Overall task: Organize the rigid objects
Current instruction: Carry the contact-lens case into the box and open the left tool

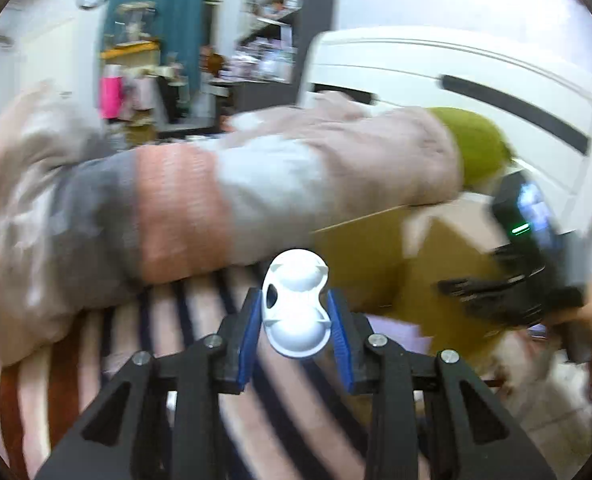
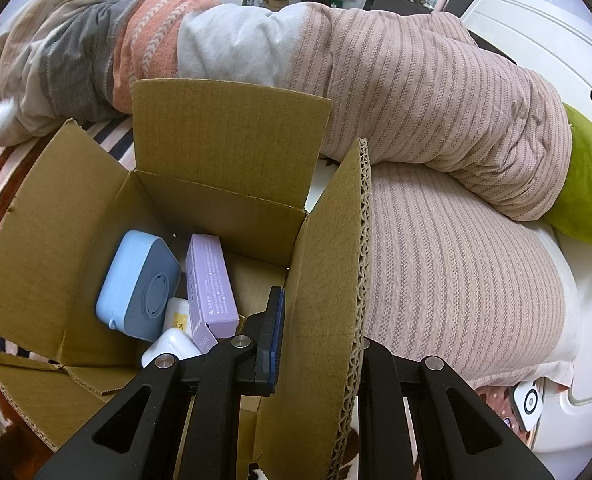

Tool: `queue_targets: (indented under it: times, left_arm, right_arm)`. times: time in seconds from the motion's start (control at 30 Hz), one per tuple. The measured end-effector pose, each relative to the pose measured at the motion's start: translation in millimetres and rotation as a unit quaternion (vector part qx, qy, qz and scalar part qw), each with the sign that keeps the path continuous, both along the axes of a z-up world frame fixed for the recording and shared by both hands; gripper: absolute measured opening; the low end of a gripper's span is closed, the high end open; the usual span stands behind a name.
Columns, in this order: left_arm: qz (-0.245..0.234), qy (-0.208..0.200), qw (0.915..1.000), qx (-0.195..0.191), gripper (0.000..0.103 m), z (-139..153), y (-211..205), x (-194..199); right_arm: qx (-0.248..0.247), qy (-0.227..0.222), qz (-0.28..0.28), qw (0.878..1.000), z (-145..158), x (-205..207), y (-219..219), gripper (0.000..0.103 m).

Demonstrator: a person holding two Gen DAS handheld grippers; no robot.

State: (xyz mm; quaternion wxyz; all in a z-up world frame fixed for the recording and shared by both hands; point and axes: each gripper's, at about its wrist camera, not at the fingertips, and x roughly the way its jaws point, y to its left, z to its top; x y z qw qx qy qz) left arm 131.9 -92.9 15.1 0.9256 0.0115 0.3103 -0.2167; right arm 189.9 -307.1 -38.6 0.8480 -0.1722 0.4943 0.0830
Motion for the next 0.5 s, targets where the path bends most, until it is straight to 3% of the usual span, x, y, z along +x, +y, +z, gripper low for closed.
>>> queue_targets:
  times: [0.1, 0.17, 0.33, 0.43, 0.5]
  left_arm:
    - [-0.052, 0.047, 0.9975, -0.002, 0.030, 4.9, -33.7, 10.9]
    - [-0.078, 0.081, 0.9935, 0.021, 0.030, -3.6, -61.2, 19.5]
    - [-0.093, 0.169, 0.9807, 0.030, 0.030, -30.9, -94.3, 40.1]
    - [-0.093, 0.173, 0.9797, 0.042, 0.030, -38.9, -99.6, 39.0]
    - [-0.099, 0.167, 0.9805, 0.032, 0.045, -37.0, -97.0, 33.5]
  right_arm:
    - [0.001, 0.000, 0.000, 1.000, 0.2, -0.7, -0.2, 0.011]
    - [0.001, 0.000, 0.000, 1.000, 0.3, -0.6, -0.5, 0.011]
    - [0.001, 0.001, 0.000, 1.000, 0.3, -0.8, -0.5, 0.011]
    - [0.002, 0.002, 0.000, 1.000, 0.0, -0.5, -1.1, 0.011]
    - [0.002, 0.002, 0.000, 1.000, -0.2, -0.5, -1.1, 0.011]
